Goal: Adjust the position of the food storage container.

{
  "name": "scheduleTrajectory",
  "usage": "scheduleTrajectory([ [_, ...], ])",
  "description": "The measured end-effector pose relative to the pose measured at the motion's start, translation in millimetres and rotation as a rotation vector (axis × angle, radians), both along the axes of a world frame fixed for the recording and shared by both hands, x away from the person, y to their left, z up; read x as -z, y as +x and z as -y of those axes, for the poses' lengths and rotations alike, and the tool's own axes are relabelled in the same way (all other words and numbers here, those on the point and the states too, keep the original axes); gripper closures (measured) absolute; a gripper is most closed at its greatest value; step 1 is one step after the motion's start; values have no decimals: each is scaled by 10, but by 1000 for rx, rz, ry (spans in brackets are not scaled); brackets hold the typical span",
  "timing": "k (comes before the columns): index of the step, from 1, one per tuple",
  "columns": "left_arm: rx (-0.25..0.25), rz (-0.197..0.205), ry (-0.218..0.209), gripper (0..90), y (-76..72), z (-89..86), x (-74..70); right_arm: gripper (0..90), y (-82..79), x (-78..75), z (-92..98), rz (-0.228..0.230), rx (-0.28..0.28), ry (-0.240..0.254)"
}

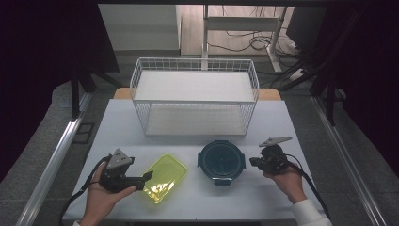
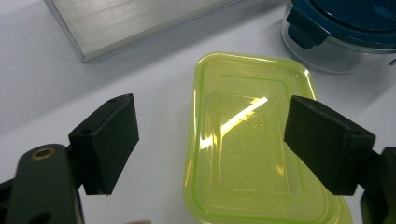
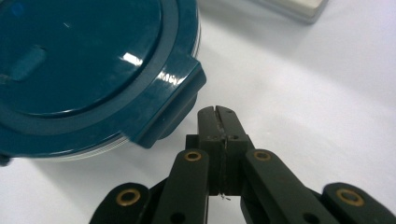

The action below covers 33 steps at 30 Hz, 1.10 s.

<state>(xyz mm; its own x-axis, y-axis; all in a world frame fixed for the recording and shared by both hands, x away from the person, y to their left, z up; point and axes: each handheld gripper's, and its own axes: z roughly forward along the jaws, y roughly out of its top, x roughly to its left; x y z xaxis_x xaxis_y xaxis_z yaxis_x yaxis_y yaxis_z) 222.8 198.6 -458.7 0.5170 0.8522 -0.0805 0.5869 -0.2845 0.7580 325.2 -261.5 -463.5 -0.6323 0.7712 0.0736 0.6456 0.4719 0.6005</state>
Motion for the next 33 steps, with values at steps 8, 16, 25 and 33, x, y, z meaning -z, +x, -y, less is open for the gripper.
scheduleTrajectory([
  [8, -3, -3, -5, 172, 0, 2, -4, 887, -265, -217, 136, 27, -10, 173],
  [16, -7, -3, -3, 171, -1, -1, -5, 581, -334, -211, 126, 62, 4, 184],
  [25, -2, -11, -16, 171, 0, 10, -5, 239, -320, -205, 127, 59, 56, 260],
  [33, 4, -30, -60, 170, 22, 24, -26, 225, -322, -196, 105, 30, 34, 303],
])
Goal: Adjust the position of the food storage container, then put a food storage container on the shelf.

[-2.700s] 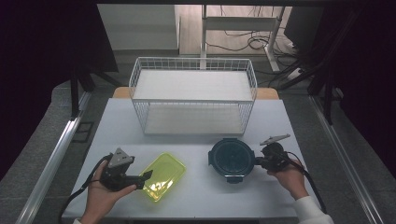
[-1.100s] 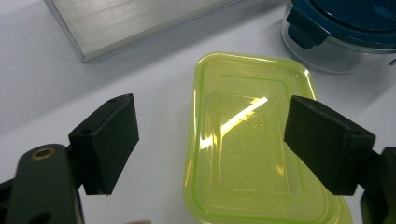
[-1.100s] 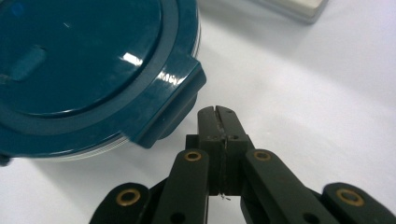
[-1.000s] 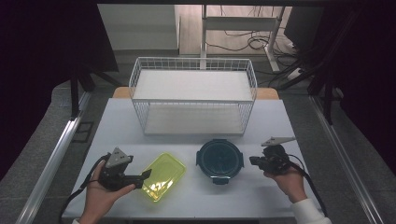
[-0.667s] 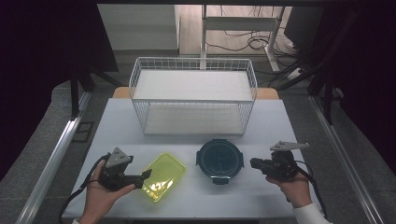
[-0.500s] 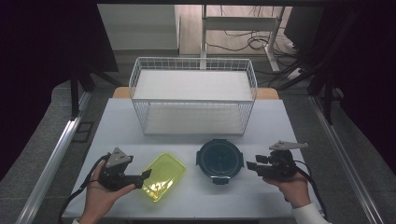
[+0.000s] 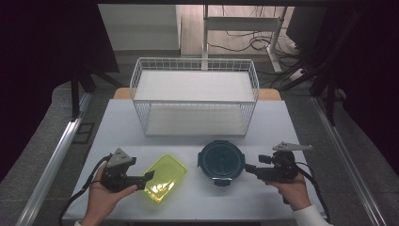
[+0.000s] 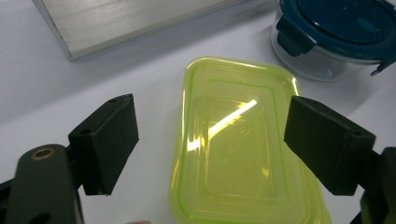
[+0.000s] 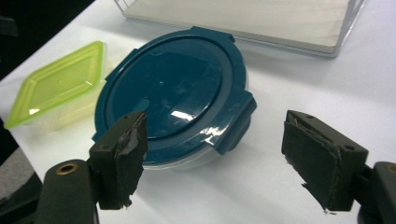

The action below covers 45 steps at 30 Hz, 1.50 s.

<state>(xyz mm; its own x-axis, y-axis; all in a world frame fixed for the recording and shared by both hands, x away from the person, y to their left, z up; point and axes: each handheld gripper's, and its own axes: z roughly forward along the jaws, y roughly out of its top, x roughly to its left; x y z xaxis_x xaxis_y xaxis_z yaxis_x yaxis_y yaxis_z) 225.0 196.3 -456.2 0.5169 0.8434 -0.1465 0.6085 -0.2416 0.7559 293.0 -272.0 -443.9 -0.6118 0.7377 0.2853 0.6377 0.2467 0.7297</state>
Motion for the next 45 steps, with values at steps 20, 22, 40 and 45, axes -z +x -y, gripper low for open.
scheduleTrajectory([
  [20, 129, -103, -169, 139, 260, 397, -218, 212, 38, -111, -119, -22, -22, 78],
  [22, 132, -112, -169, 138, 318, 460, -227, 212, 56, -95, -134, -28, -25, 73],
  [40, 183, -271, -225, 144, 819, 889, -107, 204, 232, 64, -241, -94, -30, 52],
  [45, 191, -298, -216, 159, 911, 983, -45, 203, 287, 89, -250, -106, -26, 50],
])
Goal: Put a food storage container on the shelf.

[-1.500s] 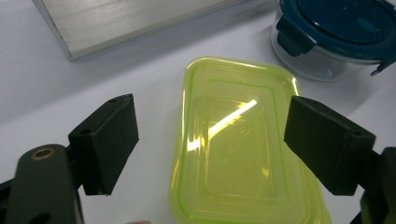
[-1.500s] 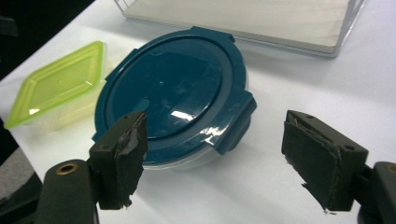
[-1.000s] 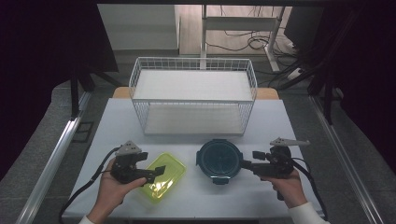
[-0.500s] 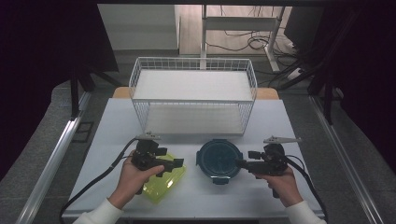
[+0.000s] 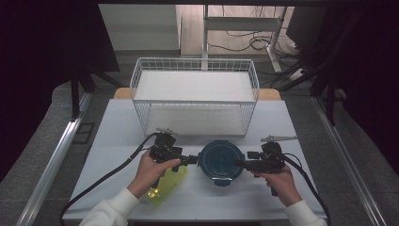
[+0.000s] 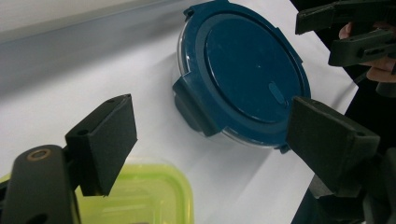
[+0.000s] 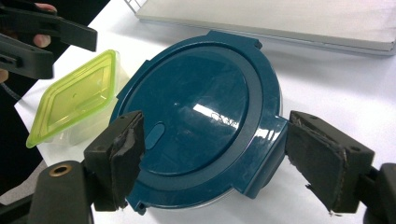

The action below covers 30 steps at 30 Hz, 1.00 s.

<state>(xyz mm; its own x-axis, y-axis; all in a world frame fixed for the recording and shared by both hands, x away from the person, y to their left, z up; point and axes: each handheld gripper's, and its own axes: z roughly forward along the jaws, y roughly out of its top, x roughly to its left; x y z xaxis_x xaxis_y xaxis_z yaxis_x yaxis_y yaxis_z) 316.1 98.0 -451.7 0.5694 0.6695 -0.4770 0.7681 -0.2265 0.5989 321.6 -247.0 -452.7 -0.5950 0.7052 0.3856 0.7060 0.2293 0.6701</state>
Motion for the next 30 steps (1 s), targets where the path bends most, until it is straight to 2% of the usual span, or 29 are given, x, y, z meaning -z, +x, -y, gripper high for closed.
scheduleTrajectory([
  [1, 3, -5, 1, 159, 15, 15, 7, 203, 0, 0, 0, 0, 0, 0],
  [2, 6, -25, -17, 162, 46, 57, 29, 202, 17, 13, -2, -5, 1, -5],
  [3, 6, -25, -17, 165, 46, 57, 29, 202, 17, 13, -2, -5, 1, -5],
  [6, 2, -58, -52, 166, 96, 93, 82, 201, 43, 39, -14, -14, 0, -8],
  [15, 28, -73, -25, 165, 166, 212, 152, 187, 96, 103, -45, -46, -6, -17],
  [19, 31, -85, -36, 164, 204, 242, 188, 181, 120, 131, -56, -56, -5, -15],
  [20, 17, -99, -44, 161, 215, 255, 206, 168, 141, 155, -68, -64, 0, -18],
  [23, 29, -109, -37, 155, 246, 255, 247, 162, 168, 179, -69, -72, 10, -18],
  [28, 24, -124, -59, 149, 272, 284, 296, 141, 201, 209, -75, -95, 16, -17],
  [30, 46, -133, -42, 139, 306, 274, 336, 121, 223, 244, -81, -112, 23, -18],
])
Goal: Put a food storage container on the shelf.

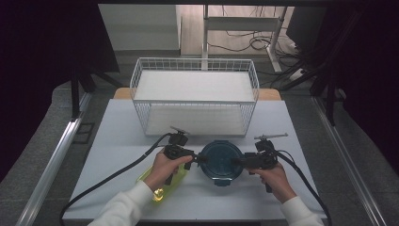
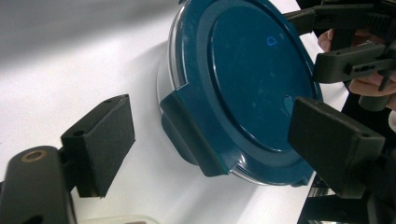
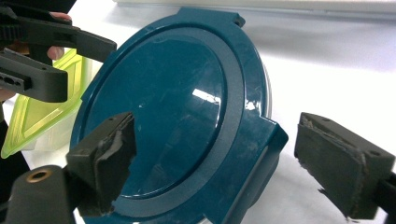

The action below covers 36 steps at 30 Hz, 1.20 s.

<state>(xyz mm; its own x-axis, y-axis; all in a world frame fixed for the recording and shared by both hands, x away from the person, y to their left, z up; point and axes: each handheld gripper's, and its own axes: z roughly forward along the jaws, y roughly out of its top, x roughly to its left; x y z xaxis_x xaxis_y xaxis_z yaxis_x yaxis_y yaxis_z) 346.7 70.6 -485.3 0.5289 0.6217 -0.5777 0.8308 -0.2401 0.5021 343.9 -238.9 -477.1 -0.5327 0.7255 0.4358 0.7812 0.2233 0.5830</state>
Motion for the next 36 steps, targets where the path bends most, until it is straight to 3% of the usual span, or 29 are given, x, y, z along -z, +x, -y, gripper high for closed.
scheduleTrajectory([
  [18, 9, -67, -42, 133, 55, 85, 167, 101, 72, 155, -22, -106, 0, 46],
  [32, 15, -109, -96, 207, 32, 143, 197, 181, 97, 209, -6, -206, 8, 129],
  [33, 15, -106, -86, 215, 29, 149, 192, 205, 95, 198, 8, -215, 18, 133],
  [34, 26, -89, -50, 221, 23, 174, 175, 214, 93, 191, 14, -217, 23, 133],
  [36, 26, -85, -31, 208, 19, 198, 162, 230, 94, 190, 29, -231, 37, 137],
])
